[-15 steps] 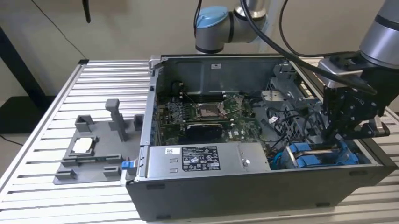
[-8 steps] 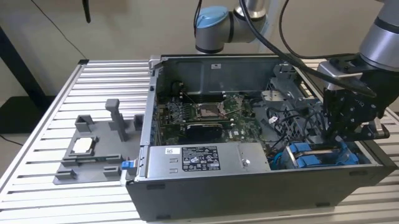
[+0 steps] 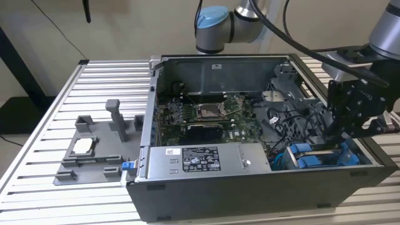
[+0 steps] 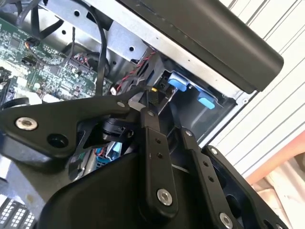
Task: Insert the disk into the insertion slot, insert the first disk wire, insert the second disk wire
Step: 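Insert the first disk wire, then insert the second disk wire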
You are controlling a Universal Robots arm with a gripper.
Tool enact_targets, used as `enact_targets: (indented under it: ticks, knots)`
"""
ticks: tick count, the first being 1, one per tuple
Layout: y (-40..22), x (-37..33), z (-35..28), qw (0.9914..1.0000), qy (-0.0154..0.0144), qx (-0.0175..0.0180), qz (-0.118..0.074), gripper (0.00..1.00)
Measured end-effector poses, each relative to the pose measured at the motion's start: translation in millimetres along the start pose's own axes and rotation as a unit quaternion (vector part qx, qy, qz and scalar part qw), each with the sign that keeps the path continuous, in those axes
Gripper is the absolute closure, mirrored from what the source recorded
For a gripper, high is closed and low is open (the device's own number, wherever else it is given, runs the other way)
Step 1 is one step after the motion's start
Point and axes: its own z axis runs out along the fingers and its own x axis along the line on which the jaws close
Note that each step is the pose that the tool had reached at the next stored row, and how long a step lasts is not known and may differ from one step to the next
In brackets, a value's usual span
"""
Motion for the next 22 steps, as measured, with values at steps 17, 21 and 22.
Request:
enact_targets:
  ticks: [17, 21, 22]
  knots:
    - [2.0, 0.3, -23.6, 1.0, 0.0, 0.0, 0.0, 0.73]
    - [7.0, -0.4, -29.1, 1.0, -0.0001, 0.0, 0.0, 0.73]
    - [9.1, -0.9, -30.1, 1.0, -0.0001, 0.0001, 0.0, 0.73]
